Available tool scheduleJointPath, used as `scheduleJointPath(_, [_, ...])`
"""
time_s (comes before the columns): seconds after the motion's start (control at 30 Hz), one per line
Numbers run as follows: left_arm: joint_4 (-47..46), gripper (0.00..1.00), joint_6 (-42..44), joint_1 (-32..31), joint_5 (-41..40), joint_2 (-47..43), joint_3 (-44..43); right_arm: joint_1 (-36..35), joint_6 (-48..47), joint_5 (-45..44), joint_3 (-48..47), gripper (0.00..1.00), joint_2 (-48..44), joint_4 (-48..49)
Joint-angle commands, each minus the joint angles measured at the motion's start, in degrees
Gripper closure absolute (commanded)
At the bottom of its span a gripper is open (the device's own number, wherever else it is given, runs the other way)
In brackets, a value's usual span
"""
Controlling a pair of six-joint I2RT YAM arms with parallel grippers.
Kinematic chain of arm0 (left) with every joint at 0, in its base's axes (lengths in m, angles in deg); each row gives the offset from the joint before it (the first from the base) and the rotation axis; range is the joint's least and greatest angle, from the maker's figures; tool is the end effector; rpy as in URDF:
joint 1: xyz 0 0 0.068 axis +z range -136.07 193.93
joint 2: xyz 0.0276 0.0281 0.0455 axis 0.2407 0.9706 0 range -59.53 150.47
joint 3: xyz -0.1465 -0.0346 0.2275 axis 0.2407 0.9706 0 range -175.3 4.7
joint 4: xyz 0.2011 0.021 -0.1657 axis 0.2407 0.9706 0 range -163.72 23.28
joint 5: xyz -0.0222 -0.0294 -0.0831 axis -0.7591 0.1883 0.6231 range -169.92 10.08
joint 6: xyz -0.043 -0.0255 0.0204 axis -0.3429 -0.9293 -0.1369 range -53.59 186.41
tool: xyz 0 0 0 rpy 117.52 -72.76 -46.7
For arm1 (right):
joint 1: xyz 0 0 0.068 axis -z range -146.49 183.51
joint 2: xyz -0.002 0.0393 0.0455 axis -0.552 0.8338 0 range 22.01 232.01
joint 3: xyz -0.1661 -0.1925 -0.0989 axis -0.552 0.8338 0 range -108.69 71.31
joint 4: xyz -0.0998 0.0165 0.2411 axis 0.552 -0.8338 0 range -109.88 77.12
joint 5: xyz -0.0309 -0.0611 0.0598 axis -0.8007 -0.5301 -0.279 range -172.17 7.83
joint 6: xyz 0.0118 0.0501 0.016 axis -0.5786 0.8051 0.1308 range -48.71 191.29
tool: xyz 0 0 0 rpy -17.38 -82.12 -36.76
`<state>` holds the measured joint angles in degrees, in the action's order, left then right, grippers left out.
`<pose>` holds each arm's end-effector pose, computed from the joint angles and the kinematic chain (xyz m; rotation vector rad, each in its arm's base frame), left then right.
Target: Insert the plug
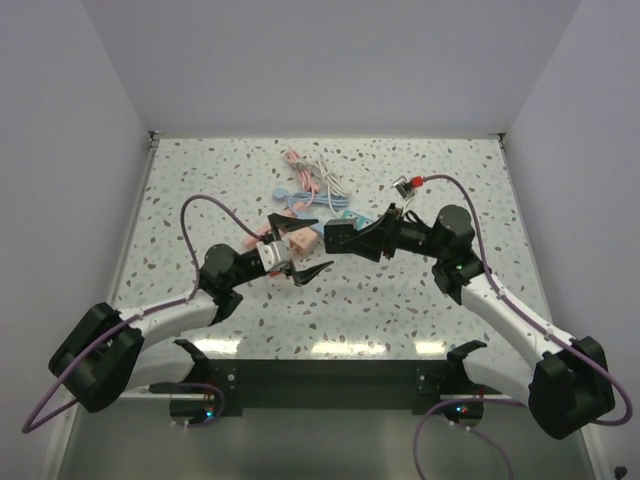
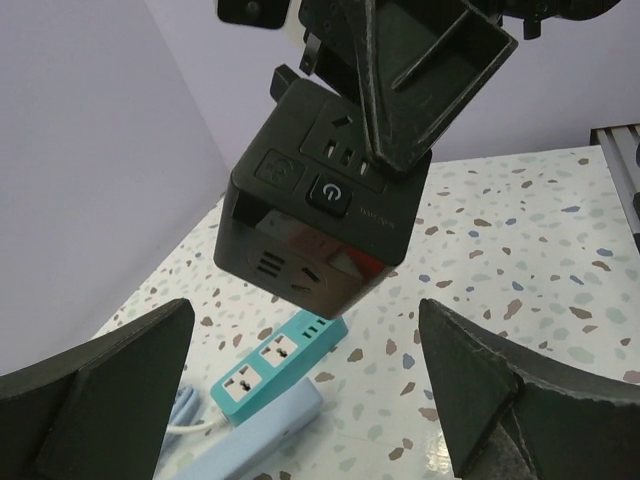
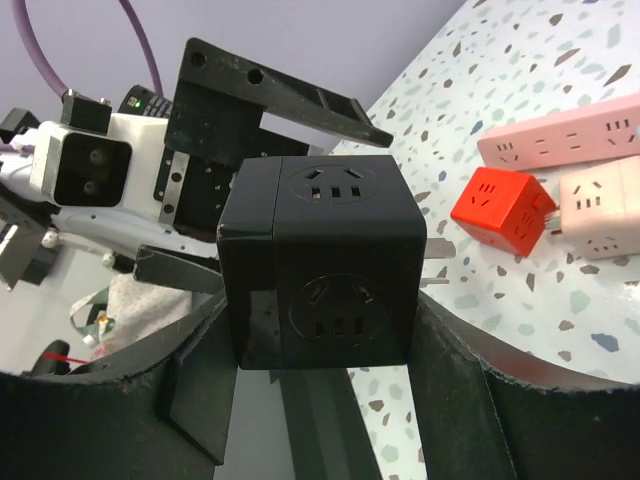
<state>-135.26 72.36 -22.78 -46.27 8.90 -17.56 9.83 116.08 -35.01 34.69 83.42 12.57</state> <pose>0.1773 -0.1569 0.2512 0.9525 1.0223 -0.8306 0.2089 0.1201 0.2982 -0.4126 1.7500 1.5296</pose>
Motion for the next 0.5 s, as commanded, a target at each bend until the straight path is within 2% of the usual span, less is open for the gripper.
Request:
scheduleJointPath(0.0, [-5.1,0.00,3.3,-2.0,0.3,0.7,-3.5,-0.1,3.2,4.3,0.1,1.00,-1.5,5.3])
scheduleJointPath(0.27, [-0.9,0.00,7.5,-5.4,-0.3,3.5,-8.8,-0.1,6.2,7.0,1.9,1.00,-1.0,10.1])
scheduleJointPath(0.33, [0.7,0.05,7.7,-6.3,0.0,4.3,-10.1,-0.1,7.1,8.1,2.2,1.00,-0.2,12.3])
scheduleJointPath(0.47, [3.9,0.28,9.2,-8.5,-0.2,5.8,-11.7,-0.1,11.8,9.3,3.2,1.00,2.3,19.1])
